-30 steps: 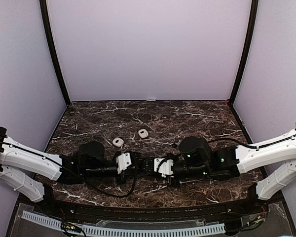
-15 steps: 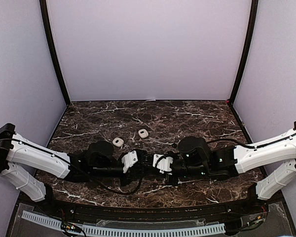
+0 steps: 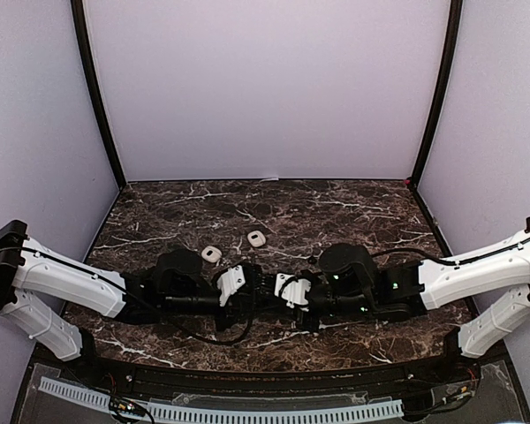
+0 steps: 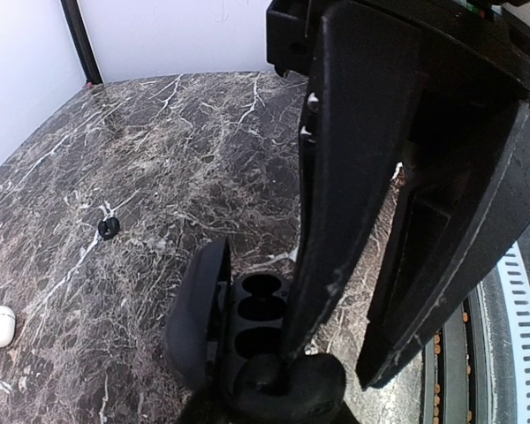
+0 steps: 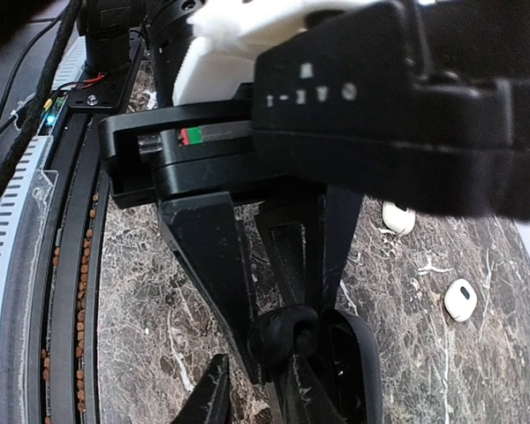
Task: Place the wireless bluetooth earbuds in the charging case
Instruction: Pick up the right earbud from the left side groove of the charging case.
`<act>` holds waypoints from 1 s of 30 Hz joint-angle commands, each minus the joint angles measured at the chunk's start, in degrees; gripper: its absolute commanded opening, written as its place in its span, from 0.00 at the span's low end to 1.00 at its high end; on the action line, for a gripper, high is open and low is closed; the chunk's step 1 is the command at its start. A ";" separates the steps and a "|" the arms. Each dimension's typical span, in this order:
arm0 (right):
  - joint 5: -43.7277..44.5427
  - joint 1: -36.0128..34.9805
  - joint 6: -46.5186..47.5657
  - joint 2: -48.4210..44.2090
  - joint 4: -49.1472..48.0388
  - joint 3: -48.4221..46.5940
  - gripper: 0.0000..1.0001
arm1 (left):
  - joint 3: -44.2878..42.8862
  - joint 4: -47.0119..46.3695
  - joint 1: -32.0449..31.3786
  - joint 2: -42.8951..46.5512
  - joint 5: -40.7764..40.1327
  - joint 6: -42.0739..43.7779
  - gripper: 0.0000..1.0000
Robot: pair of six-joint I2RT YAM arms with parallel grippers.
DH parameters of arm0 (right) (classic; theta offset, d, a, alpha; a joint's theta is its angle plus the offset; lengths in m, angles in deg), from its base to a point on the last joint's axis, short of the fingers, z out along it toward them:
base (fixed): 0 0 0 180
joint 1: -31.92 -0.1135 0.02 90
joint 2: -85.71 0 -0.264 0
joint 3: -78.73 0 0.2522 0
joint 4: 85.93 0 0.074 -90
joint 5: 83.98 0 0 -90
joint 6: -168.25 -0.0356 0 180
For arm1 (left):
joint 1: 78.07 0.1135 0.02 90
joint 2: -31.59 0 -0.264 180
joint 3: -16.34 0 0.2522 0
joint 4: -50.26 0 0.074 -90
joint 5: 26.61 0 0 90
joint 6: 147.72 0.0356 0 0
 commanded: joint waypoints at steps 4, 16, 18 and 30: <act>-1.20 0.66 -1.63 0.23 -4.42 0.24 0.21 | -0.41 -1.53 0.33 0.87 0.23 -0.51 0.15; -1.46 1.31 -2.65 0.98 -4.61 -0.49 0.12 | 0.16 -1.60 0.33 1.53 -0.37 0.08 0.15; -1.55 1.42 -2.69 0.58 -4.40 -0.59 0.10 | 0.19 -1.71 0.33 1.70 -1.11 0.01 0.14; -1.67 2.57 -9.59 -4.77 -12.06 5.28 0.08 | 2.18 -4.30 0.42 3.23 -6.33 -0.85 0.14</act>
